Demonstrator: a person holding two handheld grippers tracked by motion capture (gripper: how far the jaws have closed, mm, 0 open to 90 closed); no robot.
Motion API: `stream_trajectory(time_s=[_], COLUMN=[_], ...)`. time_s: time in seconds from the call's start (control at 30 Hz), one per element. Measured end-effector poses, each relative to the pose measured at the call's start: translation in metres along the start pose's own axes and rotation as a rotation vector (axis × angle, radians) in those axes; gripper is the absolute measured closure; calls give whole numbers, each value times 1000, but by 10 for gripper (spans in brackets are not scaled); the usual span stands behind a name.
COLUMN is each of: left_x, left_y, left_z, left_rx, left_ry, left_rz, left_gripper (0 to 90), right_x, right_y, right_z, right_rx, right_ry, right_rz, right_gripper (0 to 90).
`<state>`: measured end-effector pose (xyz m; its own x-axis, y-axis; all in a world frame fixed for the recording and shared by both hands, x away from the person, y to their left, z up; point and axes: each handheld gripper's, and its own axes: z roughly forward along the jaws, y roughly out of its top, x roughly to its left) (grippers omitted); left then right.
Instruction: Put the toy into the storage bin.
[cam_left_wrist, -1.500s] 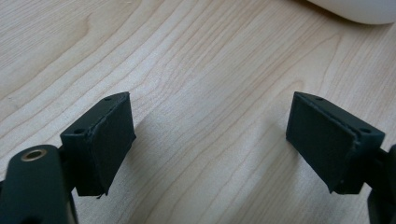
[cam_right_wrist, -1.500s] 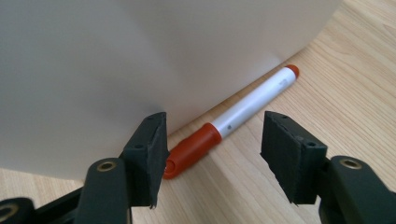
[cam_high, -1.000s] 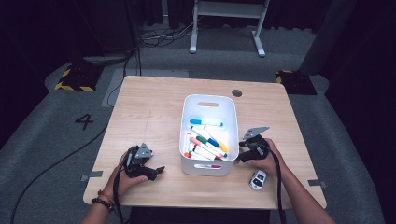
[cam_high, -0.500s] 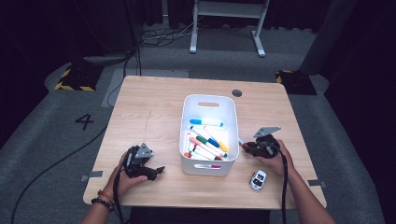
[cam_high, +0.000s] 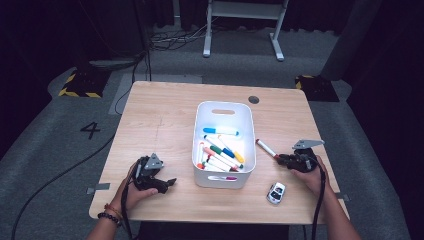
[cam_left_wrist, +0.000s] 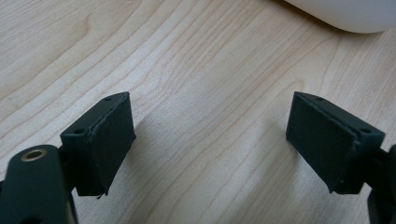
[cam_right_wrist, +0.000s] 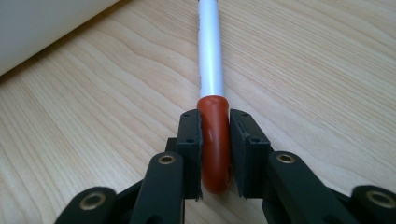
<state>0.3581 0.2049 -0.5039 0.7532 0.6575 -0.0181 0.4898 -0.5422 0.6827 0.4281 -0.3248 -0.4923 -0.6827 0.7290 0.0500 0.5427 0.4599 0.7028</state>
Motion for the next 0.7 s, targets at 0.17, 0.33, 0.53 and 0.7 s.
stream_trajectory(time_s=[0.17, 0.33, 0.53, 0.7], left_x=[0, 0, 0, 0], left_y=[0, 0, 0, 0], left_z=[0, 0, 0, 0], left_rx=[0, 0, 0, 0], left_ry=[-1, 0, 0, 0], left_rz=[-1, 0, 0, -1], left_gripper=[155, 154, 154, 154], right_x=[-2, 0, 5, 10], right_y=[-4, 0, 5, 10], right_z=[-6, -17, -30, -39], right_rx=[-25, -85, -148, -189], right_ry=[5, 20, 35, 55], right_rz=[16, 24, 22, -7], right_gripper=[750, 750, 750, 750])
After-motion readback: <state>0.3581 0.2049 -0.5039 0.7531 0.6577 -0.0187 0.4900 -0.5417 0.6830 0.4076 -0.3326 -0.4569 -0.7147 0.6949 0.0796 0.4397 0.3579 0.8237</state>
